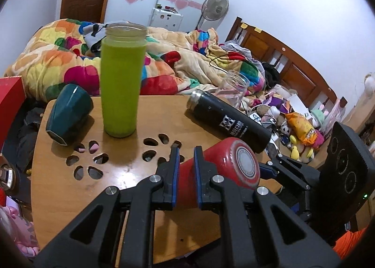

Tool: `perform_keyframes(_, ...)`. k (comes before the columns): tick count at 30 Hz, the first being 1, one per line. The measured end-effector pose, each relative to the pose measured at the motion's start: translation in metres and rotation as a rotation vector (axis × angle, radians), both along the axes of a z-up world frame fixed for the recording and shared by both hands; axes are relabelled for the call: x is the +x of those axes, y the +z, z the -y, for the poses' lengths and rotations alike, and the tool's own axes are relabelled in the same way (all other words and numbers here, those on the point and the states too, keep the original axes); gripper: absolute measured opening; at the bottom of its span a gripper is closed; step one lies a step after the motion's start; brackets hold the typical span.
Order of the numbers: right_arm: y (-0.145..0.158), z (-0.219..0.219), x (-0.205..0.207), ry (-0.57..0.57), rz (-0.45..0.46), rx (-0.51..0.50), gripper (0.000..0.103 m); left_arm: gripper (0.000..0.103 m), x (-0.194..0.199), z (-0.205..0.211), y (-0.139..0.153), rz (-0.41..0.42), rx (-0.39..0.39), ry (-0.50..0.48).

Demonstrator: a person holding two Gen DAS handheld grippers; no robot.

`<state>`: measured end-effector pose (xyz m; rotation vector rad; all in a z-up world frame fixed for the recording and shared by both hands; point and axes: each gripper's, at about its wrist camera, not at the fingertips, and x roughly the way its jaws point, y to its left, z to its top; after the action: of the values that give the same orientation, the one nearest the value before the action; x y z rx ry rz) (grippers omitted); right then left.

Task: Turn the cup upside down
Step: 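Keep rotating the red cup with the left tool until its base faces up, then lower the inverted red cup onto the table, open the left tool, withdraw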

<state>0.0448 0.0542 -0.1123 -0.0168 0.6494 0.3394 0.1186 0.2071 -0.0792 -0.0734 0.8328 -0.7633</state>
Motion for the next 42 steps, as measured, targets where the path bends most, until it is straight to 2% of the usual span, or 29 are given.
perform_keyframes(8, 0.003, -0.013, 0.015, 0.008, -0.007, -0.024, 0.057, 0.011, 0.014, -0.015, -0.007, -0.038, -0.022, 0.021)
perform_keyframes(16, 0.004, -0.017, 0.026, -0.015, -0.03, -0.016, 0.057, 0.011, 0.02, -0.016, -0.01, -0.041, -0.021, 0.029)
perform_keyframes(34, 0.006, -0.022, 0.031, -0.01, -0.061, 0.019, 0.059, 0.011, 0.022, -0.02, -0.017, -0.047, 0.014, 0.044)
perform_keyframes(36, 0.006, -0.022, 0.031, -0.009, -0.062, 0.022, 0.059, 0.014, 0.021, -0.02, -0.017, -0.046, 0.019, 0.049)
perform_keyframes(38, 0.007, -0.021, 0.031, -0.01, -0.061, 0.026, 0.059, 0.023, 0.02, -0.021, -0.017, -0.036, 0.032, 0.063)
perform_keyframes(42, 0.01, -0.021, 0.03, -0.013, -0.057, 0.028, 0.059, 0.035, 0.018, -0.029, -0.017, -0.037, 0.032, 0.086)
